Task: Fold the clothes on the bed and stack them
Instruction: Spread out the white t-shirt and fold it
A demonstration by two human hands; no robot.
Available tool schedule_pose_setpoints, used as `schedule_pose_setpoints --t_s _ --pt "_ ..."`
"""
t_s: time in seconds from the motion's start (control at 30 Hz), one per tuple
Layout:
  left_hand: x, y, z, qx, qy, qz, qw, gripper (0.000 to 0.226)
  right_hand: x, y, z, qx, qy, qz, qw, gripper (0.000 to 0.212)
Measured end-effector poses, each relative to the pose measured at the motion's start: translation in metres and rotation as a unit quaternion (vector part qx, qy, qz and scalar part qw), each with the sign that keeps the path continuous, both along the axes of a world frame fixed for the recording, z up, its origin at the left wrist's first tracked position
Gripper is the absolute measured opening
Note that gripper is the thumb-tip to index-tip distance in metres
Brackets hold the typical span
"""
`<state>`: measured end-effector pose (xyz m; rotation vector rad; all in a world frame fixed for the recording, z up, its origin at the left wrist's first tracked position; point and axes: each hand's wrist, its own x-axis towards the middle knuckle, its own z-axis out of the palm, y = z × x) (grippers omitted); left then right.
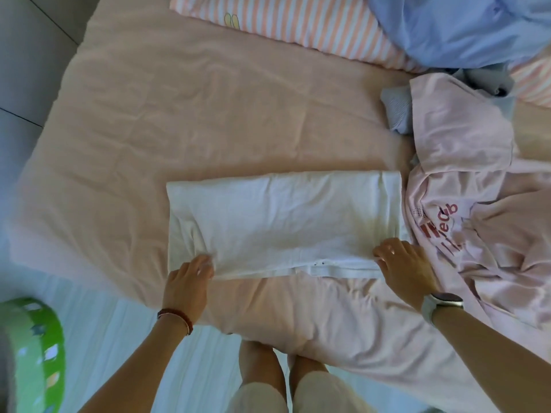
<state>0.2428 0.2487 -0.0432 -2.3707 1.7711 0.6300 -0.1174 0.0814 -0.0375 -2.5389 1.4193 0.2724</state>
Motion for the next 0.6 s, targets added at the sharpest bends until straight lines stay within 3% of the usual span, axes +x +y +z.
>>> schedule_pose_setpoints --t_s 0.1,0.23,0.3,0.37,0.43,0.47,0.5,0.6 --pt "-0.003 0.000 0.002 0.003 -0.010 0.036 0.999 0.017 -0.001 0.003 -0.002 0.074 0.046 -0.067 0.994 0.023" --pt "-0.027 -0.021 0.004 -0.061 -0.014 0.090 0.994 0.022 0.018 -0.003 0.002 -0.003 0.024 -0.092 0.995 0.011" --pt "-0.038 -0.036 0.000 -0.076 0.017 0.188 0.979 0.032 0.030 -0.007 0.001 -0.038 -0.023 -0.096 0.994 0.018" --pt "-0.038 -0.047 -0.004 -0.073 0.050 0.389 0.917 0.042 0.041 -0.009 -0.004 -0.002 -0.039 -0.106 0.994 0.034" --pt "-0.030 -0.049 -0.005 -0.061 0.091 0.581 0.806 0.044 0.051 -0.005 -0.012 0.047 -0.021 -0.116 0.992 0.045" --pt "-0.027 -0.047 -0.007 -0.071 0.125 0.624 0.768 0.038 0.056 0.000 -0.015 0.060 -0.006 -0.123 0.991 0.048" --pt "-0.025 -0.043 -0.006 -0.084 0.162 0.616 0.767 0.029 0.060 0.006 -0.018 0.065 0.002 -0.132 0.989 0.050" --pt "-0.020 -0.032 -0.006 -0.089 0.180 0.539 0.818 0.026 0.068 0.021 -0.026 0.080 -0.003 -0.150 0.985 0.051"
